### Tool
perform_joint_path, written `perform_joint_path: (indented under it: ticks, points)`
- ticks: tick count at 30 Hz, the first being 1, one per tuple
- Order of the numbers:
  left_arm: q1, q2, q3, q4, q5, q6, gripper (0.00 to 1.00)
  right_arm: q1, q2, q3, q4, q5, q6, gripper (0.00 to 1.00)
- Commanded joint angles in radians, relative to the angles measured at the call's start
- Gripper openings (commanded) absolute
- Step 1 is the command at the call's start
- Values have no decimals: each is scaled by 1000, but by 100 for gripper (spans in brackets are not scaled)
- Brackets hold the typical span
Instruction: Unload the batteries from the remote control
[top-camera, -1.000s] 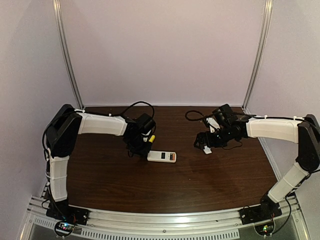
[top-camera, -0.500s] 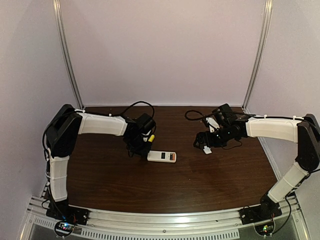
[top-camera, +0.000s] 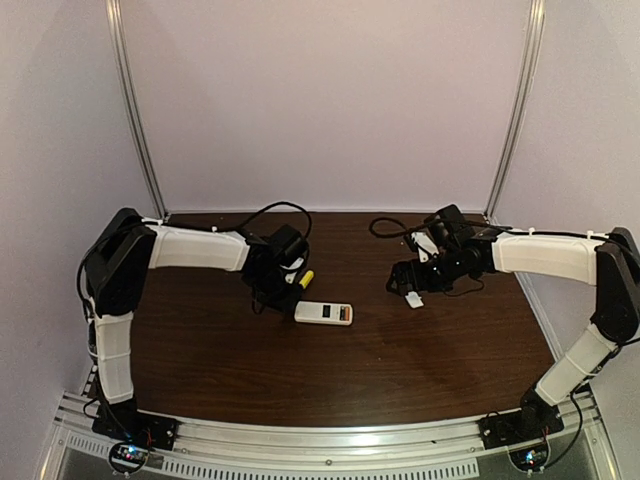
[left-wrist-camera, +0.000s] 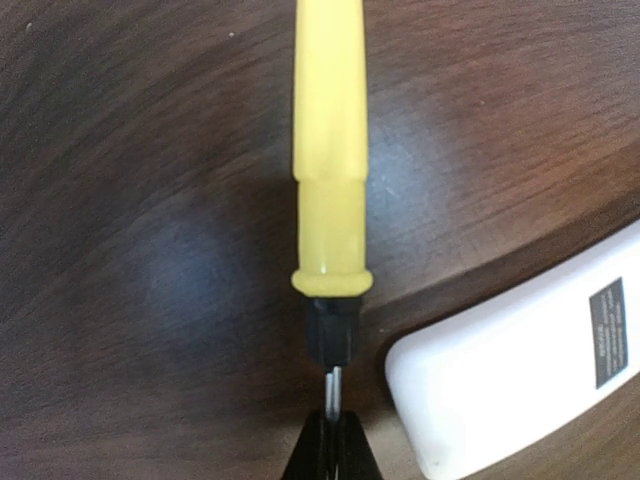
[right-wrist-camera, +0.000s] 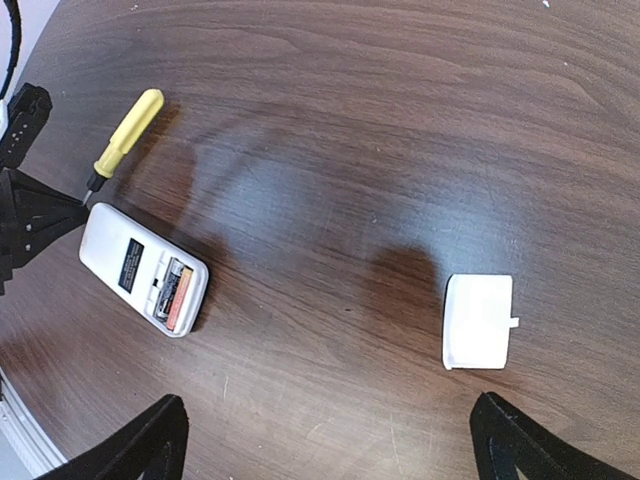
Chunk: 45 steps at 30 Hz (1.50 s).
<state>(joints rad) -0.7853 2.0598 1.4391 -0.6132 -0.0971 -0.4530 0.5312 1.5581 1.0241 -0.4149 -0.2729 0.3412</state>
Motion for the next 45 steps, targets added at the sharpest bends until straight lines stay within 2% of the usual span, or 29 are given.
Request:
perform_joint_path:
  ticks: [1,8,14,20,26,33,40,45]
  points:
    - [6,-108,-31,52,40,67,0,-5,-5,36,-8,-1,-22,100]
    - [6,-229,-59,101,-4,166,0,-5,-21,54,0,-12,-32,100]
    - [6,-442,-198,335,149,256,0,-5,-38,91,-19,-30,-59,100]
    - [16,-488,-138,242,427,356,0,-5,-100,94,15,-126,-123,100]
    - [18,-509,-145,198,684,441,0,6,-155,65,66,-378,-178,100]
    - [18,-521,-141,145,900,512,0,34,-234,13,107,-613,-202,100]
    - [17,-450,-97,30,1075,563,0,81,-279,-16,113,-719,-213,100]
    - [18,-402,-77,-34,1146,614,0,100,-267,-12,96,-777,-219,100]
